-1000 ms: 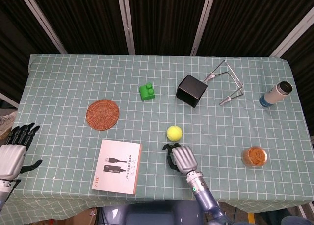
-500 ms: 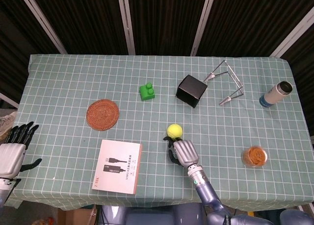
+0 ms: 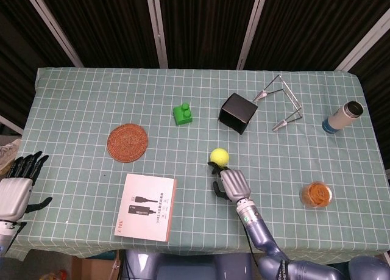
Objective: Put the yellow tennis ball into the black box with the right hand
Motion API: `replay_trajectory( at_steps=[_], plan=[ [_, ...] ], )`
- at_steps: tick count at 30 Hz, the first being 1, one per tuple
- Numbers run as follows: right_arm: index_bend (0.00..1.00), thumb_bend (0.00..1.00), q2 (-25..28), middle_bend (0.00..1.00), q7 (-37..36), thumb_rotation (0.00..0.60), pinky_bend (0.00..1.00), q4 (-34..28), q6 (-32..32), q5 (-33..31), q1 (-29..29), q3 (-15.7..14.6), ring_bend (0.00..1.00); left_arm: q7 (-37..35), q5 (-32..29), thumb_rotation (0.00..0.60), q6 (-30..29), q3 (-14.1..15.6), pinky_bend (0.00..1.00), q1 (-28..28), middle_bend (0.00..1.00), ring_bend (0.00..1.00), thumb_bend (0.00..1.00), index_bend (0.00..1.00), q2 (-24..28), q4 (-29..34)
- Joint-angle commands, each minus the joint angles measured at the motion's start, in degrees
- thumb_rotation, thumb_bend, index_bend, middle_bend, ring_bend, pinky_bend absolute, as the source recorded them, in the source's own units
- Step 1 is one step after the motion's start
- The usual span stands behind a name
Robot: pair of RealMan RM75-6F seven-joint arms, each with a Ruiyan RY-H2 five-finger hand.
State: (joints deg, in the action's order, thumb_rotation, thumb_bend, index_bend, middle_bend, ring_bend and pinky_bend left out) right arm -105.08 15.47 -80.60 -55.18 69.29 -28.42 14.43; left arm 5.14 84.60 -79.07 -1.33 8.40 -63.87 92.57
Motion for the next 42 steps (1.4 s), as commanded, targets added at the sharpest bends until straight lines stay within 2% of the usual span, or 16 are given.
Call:
replay_trajectory(
  at_steps=[1,18,27,42],
  plan=[
    [0.15,0.62,0.3,0.35,-0.4,0.600,0.62,0.5,0.4,-0.4,-0.7,0.3,0.37,0.0,-0.2,0.600,0.1,0.0,0.00,0.0,0.00,0.00,0.14,0.00,0.0,0.0],
    [0.15,0.62,2.1,0.31,-4.5,0.600,0.53,3.6,1.9,-1.7,-4.1,1.5,0.33,1.2,-1.8,0.600,0.8,-0.4,0.00,0.4,0.00,0.00,0.14,0.00,-0.4,0.0],
    [0.15,0.62,3.3,0.30,-6.2,0.600,0.45,6.1,3.9,-2.3,-6.0,1.5,0.29,2.2,-2.4,0.600,1.4,-0.5,0.00,0.7,0.00,0.00,0.14,0.00,-0.9,-0.1],
    [0.09,0.62,3.8,0.25,-14.7,0.600,0.40,10.4,8.2,-2.8,-9.7,3.1,0.22,4.8,-6.3,0.600,3.6,-1.7,0.00,1.7,0.00,0.00,0.14,0.00,-2.0,-0.4]
  ],
)
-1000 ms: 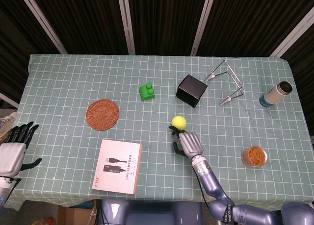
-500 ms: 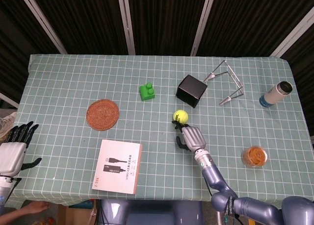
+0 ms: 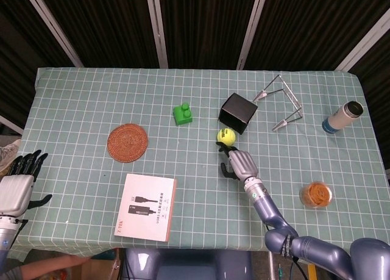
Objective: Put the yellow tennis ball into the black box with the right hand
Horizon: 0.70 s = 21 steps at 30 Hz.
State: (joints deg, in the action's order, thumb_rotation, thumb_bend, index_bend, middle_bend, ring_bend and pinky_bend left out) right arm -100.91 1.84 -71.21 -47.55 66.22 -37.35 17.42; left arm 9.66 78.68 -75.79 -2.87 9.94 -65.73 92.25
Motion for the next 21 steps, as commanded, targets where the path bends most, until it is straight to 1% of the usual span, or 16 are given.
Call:
replay_trajectory(
  at_steps=[1,7,12,21],
  plan=[
    [0.08,0.62,-0.6,0.25,-1.5,0.600,0.40,1.6,0.8,0.3,-1.0,0.1,0.22,0.5,-0.5,0.600,0.4,-0.2,0.00,0.3,0.00,0.00,0.14,0.00,-0.2,-0.1],
    [0.06,0.62,-1.3,0.20,-4.8,0.600,0.40,4.2,3.4,-0.9,-2.7,1.0,0.18,0.9,-1.3,0.600,0.7,-0.4,0.00,0.5,0.00,0.00,0.14,0.00,-0.5,-0.3],
    [0.06,0.62,-1.0,0.20,-7.2,0.600,0.38,6.7,5.6,-0.7,-5.0,2.2,0.18,1.3,-2.5,0.600,1.3,-0.8,0.00,0.8,0.00,0.00,0.14,0.00,-0.7,-0.6],
    [0.06,0.62,0.1,0.20,-10.6,0.600,0.36,11.4,8.2,0.0,-7.2,2.2,0.17,2.9,-4.6,0.600,2.4,-1.2,0.00,1.4,0.00,0.00,0.13,0.00,-1.5,-1.1]
  ],
)
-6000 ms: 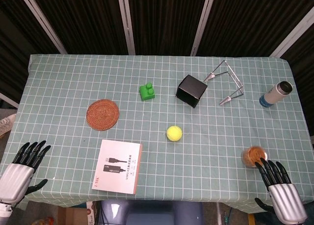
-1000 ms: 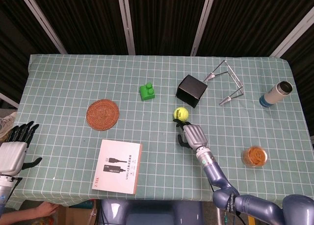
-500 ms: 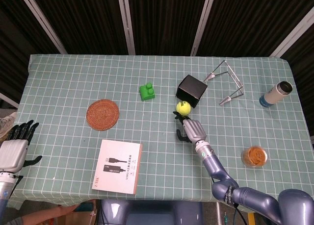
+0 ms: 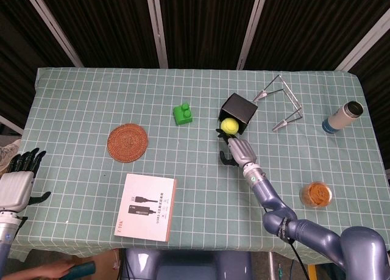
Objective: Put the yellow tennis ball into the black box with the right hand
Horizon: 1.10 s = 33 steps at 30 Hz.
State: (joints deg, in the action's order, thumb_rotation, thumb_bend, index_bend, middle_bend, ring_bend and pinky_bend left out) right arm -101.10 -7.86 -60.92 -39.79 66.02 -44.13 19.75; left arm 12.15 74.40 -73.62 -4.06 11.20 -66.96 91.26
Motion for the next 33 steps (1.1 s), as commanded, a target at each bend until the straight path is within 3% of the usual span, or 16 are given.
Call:
replay_trajectory(
  at_steps=[1,7,16,24,30,33],
  plan=[
    [0.06,0.62,0.3,0.20,-1.0,0.600,0.36,2.1,0.6,0.5,-0.7,-0.3,0.17,0.8,-0.6,0.600,0.4,-0.1,0.00,0.3,0.00,0.00,0.13,0.00,-0.4,-0.2],
    [0.06,0.62,-0.4,0.19,-4.4,0.600,0.30,6.3,2.0,1.6,-1.8,-0.9,0.13,2.1,-1.7,0.600,0.7,-0.3,0.00,0.6,0.00,0.00,0.13,0.00,-0.9,-0.1],
    [0.00,0.62,-0.6,0.05,-9.6,0.600,0.22,8.7,3.7,3.1,-3.1,-1.4,0.01,2.6,-2.5,0.600,1.2,-0.4,0.00,1.0,0.00,0.00,0.14,0.00,-1.2,-0.3],
    [0.00,0.62,-0.6,0.00,-12.1,0.600,0.18,7.8,3.4,3.8,-3.5,-1.6,0.00,2.2,-2.4,0.600,1.1,-0.2,0.00,1.0,0.00,0.00,0.14,0.00,-1.1,-0.2],
    [0.00,0.62,-0.7,0.00,-15.1,0.600,0.03,8.6,3.8,4.3,-4.5,-1.1,0.00,2.0,-2.5,0.600,1.0,-0.1,0.00,0.9,0.00,0.00,0.14,0.00,-1.0,-0.4],
    [0.00,0.62,-0.6,0.00,-16.9,0.600,0.00,10.1,4.9,4.7,-5.2,-1.1,0.00,2.0,-2.7,0.600,1.2,-0.1,0.00,1.0,0.00,0.00,0.13,0.00,-1.0,-0.5]
  ],
)
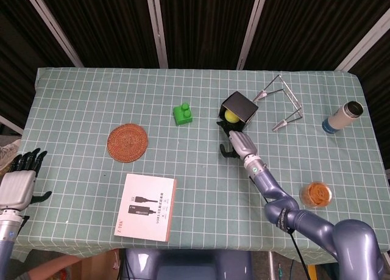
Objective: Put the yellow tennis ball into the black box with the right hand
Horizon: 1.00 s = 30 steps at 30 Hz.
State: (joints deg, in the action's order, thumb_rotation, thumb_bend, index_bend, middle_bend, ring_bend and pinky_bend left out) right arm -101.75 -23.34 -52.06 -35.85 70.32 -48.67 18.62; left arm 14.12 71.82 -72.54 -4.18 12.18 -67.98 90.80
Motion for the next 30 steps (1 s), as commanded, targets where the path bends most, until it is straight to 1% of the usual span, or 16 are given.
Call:
replay_trajectory(
  at_steps=[1,5,10,13,16,19,22,27,30],
  plan=[
    [0.00,0.62,0.0,0.00,-1.8,0.600,0.00,1.6,1.1,0.5,-0.8,0.0,0.00,0.0,-0.1,0.600,0.1,0.0,0.00,0.1,0.00,0.00,0.14,0.00,0.0,-0.1],
    [0.00,0.62,0.2,0.00,-2.9,0.600,0.00,2.7,1.5,1.3,-1.2,-0.6,0.00,0.2,-0.4,0.600,0.3,-0.1,0.00,0.2,0.00,0.00,0.14,0.00,-0.1,-0.2],
    [0.00,0.62,0.6,0.00,-3.4,0.600,0.00,2.3,0.9,2.0,-1.1,-1.2,0.00,0.2,-0.1,0.600,0.1,0.1,0.00,0.2,0.00,0.00,0.14,0.00,-0.1,0.0],
    [0.00,0.62,1.2,0.00,-3.1,0.600,0.00,1.0,0.1,2.1,-0.6,-1.6,0.00,0.0,0.5,0.600,-0.4,0.3,0.00,0.0,0.00,0.00,0.14,0.00,0.1,0.4],
    [0.00,0.62,2.5,0.00,-2.0,0.600,0.00,-2.0,-1.5,2.2,0.4,-2.0,0.00,-0.3,1.2,0.600,-0.8,0.6,0.00,-0.2,0.00,0.00,0.14,0.00,0.4,0.8],
    [0.00,0.62,4.6,0.00,0.3,0.600,0.00,-7.5,-4.4,2.3,2.2,-2.6,0.00,-0.8,2.5,0.600,-1.4,1.0,0.00,-0.4,0.00,0.00,0.14,0.00,0.8,1.3],
    [0.00,0.62,7.4,0.00,4.2,0.600,0.00,-15.2,-8.1,2.2,4.9,-3.9,0.00,-1.5,4.1,0.600,-2.1,1.7,0.00,-0.8,0.00,0.00,0.13,0.00,1.3,1.9],
    [0.00,0.62,13.1,0.00,13.9,0.600,0.00,-30.9,-16.4,3.2,10.6,-7.9,0.00,-2.5,6.9,0.600,-2.8,3.2,0.00,-1.4,0.00,0.00,0.13,0.00,2.5,3.2],
    [0.00,0.61,16.3,0.00,19.1,0.600,0.00,-38.8,-21.4,5.0,14.0,-10.7,0.00,-3.4,8.2,0.600,-2.9,3.9,0.00,-1.6,0.00,0.00,0.13,0.00,3.2,3.7]
  ],
)
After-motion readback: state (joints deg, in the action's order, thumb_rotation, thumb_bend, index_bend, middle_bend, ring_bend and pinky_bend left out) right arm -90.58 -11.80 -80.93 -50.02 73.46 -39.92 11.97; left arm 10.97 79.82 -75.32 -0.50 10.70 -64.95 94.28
